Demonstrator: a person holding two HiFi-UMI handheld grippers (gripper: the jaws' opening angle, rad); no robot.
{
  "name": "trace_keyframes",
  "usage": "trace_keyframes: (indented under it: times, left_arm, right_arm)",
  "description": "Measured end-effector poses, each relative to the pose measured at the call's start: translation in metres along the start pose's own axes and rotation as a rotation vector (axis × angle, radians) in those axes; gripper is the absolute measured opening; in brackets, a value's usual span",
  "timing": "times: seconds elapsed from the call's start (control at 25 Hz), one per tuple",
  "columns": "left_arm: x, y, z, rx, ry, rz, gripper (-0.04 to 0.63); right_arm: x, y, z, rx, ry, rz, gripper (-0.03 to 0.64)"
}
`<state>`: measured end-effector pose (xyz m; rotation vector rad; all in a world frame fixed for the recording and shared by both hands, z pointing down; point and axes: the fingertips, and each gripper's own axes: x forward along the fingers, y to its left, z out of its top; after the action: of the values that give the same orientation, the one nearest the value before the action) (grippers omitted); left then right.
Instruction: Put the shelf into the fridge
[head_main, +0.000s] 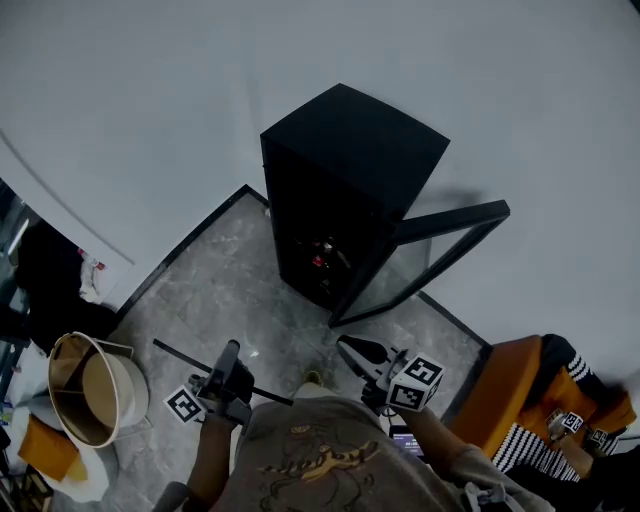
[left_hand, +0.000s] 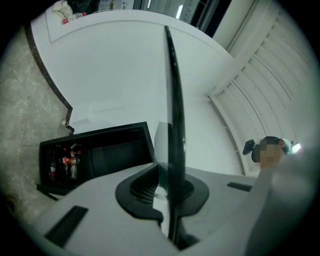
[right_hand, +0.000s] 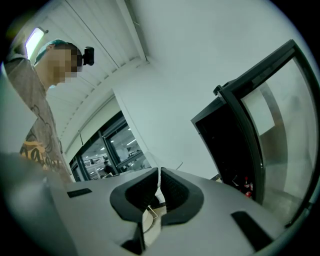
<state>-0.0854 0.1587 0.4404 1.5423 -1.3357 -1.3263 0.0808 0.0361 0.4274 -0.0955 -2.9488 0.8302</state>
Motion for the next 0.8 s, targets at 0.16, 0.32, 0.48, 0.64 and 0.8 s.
trace_keyframes:
  times: [0.16, 0.32, 0.48, 0.64, 0.8]
  left_arm:
    - [0.016, 0.011, 0.004, -0.006, -0.013, 0.011, 0.015]
    - [0.032, 0.021, 0.01, -0.019, -0.011, 0.011, 0.015]
    - [0.047, 0.029, 0.015, -0.038, 0.006, 0.004, 0.015]
    - [0.068, 0.038, 0.022, -0.044, 0.042, -0.007, 0.015]
    - [0.083, 0.048, 0.028, -0.057, 0.079, 0.001, 0.015]
  right_arm:
    - [0.002, -0.01, 0.007, 0.003, 0.003, 0.009, 0.029]
    - [0.008, -0.019, 0.011, 0.008, 0.017, -0.004, 0.029]
    - [0.014, -0.027, 0.017, 0.01, 0.014, -0.024, 0.028]
    - [0.023, -0.038, 0.024, 0.011, -0.001, -0.039, 0.029]
    - [0.033, -0.044, 0.028, 0.02, -0.013, -0.043, 0.029]
